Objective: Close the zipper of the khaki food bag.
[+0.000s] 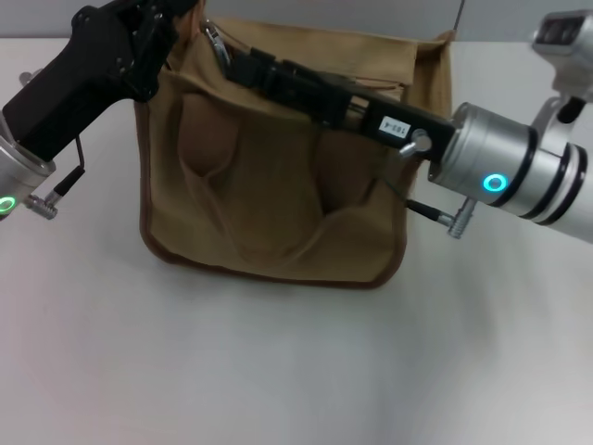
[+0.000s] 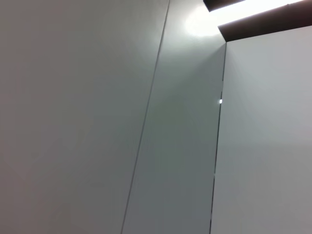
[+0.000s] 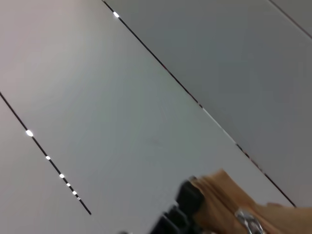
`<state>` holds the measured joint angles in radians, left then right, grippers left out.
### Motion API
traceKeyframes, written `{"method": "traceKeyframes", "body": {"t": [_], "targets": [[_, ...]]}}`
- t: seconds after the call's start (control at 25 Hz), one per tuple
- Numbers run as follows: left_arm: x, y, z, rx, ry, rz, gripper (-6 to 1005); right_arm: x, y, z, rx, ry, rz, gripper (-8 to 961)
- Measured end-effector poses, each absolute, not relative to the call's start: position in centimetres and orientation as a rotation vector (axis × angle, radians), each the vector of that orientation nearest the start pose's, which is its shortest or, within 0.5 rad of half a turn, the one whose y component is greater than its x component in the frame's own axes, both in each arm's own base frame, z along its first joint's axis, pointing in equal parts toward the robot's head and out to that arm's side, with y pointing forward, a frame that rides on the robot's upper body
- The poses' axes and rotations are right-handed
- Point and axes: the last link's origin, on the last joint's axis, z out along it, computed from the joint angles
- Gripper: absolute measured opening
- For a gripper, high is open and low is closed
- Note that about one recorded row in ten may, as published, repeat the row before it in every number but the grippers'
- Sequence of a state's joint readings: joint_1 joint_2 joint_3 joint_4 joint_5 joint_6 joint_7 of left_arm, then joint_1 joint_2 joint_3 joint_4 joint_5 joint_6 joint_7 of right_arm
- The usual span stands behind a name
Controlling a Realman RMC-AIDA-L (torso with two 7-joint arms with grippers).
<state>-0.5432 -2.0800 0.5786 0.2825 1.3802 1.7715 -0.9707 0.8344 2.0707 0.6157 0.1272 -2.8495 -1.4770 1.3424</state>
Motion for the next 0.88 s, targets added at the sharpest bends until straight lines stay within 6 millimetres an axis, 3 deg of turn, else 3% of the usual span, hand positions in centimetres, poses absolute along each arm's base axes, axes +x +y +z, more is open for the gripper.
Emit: {"method": "traceKeyframes", "body": {"t": [0.52, 0.88], "targets": [[-22.1, 32.2, 2.0, -2.163, -0.319, -1.557, 34, 13.8, 35.2, -9.6, -2.578, 1.107, 1.408, 804], [-22.1, 32.0, 1.8, -2.168, -0.324, -1.564, 35, 12.9, 34.9, -9.9, -2.587, 1.029, 1.441, 786]]}}
